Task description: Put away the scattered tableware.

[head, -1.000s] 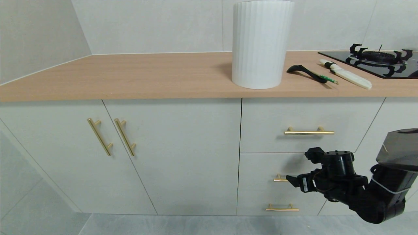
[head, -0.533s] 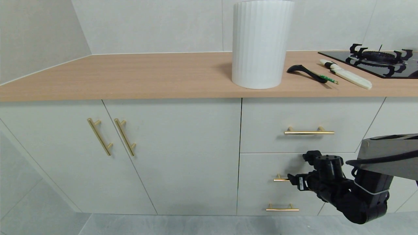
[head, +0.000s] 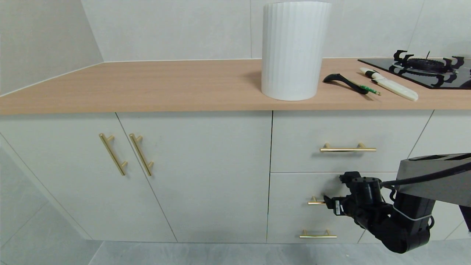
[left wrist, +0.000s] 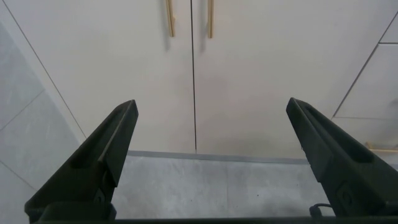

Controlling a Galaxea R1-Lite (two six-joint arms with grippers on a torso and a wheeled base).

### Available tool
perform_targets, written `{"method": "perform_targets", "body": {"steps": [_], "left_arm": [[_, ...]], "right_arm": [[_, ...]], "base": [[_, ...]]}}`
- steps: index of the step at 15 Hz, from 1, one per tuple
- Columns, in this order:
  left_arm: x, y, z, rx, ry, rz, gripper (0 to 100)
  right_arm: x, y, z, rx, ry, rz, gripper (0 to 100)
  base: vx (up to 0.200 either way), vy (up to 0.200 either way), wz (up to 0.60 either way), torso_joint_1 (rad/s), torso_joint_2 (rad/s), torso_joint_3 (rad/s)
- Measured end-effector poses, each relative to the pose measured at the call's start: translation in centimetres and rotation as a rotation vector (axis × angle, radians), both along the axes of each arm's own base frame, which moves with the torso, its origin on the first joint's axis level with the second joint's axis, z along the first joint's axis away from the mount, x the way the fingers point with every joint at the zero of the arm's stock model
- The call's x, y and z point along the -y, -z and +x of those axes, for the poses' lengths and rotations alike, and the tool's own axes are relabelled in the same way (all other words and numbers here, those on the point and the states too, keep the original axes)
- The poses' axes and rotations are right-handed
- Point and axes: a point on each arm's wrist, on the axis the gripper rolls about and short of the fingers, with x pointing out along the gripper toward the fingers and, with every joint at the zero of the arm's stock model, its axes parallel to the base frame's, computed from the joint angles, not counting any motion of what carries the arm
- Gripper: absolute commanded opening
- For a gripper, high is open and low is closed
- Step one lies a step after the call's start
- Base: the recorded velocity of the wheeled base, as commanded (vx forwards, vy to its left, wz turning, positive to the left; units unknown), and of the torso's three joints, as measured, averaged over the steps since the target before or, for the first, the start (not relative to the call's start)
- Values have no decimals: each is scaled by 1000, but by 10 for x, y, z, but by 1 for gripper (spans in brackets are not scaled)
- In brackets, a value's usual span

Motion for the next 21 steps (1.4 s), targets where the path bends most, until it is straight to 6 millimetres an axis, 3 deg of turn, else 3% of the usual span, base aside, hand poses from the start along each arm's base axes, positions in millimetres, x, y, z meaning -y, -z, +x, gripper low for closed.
{"method": "perform_targets", "body": {"steps": [7,14,16,21], "left_arm": [[0,0,0,0,0,0,100],[0,0,0,0,0,0,100],[0,0,0,0,0,0,100],[0,0,0,0,0,0,100]], "right_arm": [[0,3,-8,-28,-6,-8,100],[-2,-11,-35,-116,-45,-49,100],[-2,-28,-52,-196,-72,-79,100],[-8,-109,-103,-266,-163,-98,100]], "base": [[0,0,0,0,0,0],[0,0,0,0,0,0],[0,0,0,0,0,0],[0,0,0,0,0,0]]}}
